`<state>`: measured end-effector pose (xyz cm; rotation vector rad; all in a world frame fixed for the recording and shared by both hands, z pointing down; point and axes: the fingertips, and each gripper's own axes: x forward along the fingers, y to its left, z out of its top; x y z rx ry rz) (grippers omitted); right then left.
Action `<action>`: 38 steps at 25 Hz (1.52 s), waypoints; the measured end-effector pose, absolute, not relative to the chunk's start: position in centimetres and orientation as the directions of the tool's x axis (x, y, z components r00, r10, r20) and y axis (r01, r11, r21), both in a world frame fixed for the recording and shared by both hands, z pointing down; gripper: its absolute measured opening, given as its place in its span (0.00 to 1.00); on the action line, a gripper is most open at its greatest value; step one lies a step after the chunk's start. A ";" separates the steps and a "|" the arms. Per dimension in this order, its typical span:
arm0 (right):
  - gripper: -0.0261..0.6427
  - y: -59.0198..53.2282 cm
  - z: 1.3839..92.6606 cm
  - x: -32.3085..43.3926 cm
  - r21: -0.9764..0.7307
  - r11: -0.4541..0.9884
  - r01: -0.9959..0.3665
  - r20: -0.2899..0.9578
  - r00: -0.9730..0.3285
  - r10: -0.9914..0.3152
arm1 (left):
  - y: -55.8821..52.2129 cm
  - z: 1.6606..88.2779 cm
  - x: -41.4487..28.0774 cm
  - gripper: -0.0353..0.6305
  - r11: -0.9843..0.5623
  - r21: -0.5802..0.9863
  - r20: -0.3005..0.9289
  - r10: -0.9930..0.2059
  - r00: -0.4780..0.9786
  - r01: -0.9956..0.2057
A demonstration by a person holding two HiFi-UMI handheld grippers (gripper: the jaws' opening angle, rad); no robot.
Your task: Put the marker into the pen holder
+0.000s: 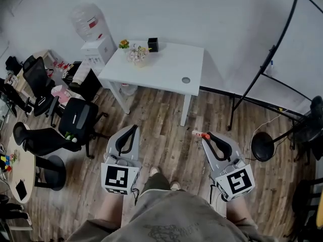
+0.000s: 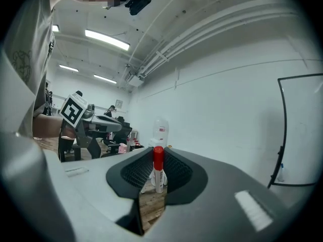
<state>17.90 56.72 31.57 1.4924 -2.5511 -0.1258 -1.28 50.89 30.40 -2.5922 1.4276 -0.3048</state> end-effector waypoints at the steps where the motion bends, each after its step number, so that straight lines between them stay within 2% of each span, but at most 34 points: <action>1: 0.17 56.7 31.6 18.1 0.161 0.492 -0.856 0.114 -0.479 -0.870 | 50.9 30.4 -1.1 0.05 -0.528 -0.250 0.098 -0.848 0.521 -0.811; 18: 0.17 48.2 33.6 18.5 0.152 0.514 -0.845 0.160 -0.492 -0.856 | 42.8 32.3 -0.4 0.05 -0.544 -0.207 0.122 -0.839 0.530 -0.813; 38: 0.17 20.4 32.8 12.0 0.181 0.510 -0.841 0.204 -0.476 -0.856 | 16.6 33.1 -6.2 0.05 -0.591 -0.172 0.190 -0.805 0.562 -0.788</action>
